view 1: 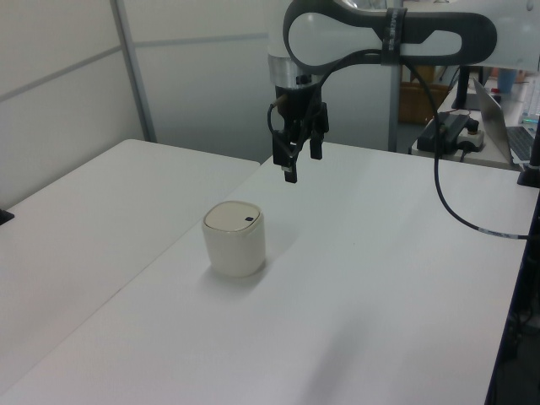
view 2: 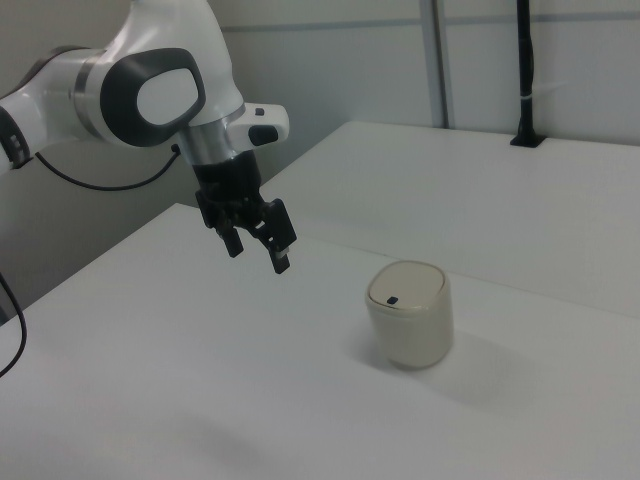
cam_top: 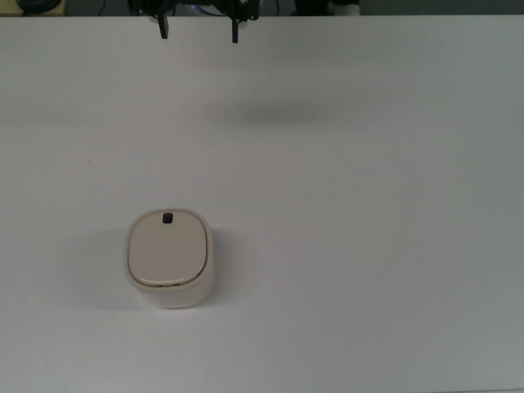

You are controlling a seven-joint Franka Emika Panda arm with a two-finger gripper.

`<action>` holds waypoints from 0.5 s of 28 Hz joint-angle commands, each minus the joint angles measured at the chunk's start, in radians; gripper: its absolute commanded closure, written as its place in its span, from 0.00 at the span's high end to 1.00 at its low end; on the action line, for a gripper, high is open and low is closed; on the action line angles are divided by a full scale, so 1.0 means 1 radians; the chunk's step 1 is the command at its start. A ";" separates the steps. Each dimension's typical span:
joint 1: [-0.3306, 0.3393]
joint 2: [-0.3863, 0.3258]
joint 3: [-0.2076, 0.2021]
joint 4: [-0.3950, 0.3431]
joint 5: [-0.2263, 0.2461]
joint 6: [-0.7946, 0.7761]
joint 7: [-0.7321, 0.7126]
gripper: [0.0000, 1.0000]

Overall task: Open the trash can
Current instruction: 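Move the gripper down toward the lid tab of the cream trash can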

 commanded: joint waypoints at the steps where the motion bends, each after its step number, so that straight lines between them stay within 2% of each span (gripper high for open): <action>1: 0.004 -0.013 -0.015 0.002 -0.002 -0.045 -0.084 0.99; 3: 0.004 -0.013 -0.013 0.002 -0.002 -0.045 -0.112 0.81; 4: 0.006 -0.011 -0.013 0.002 -0.002 -0.044 -0.129 0.66; 5: 0.004 -0.010 -0.012 0.002 -0.002 -0.044 -0.143 0.49; 6: 0.004 -0.007 -0.012 0.002 0.000 -0.041 -0.158 0.19; 7: 0.004 -0.007 -0.012 0.002 0.001 -0.039 -0.159 0.08; 8: 0.004 -0.007 -0.013 0.002 0.001 -0.039 -0.159 0.00; 14: 0.004 -0.007 -0.013 0.002 0.001 -0.039 -0.163 0.00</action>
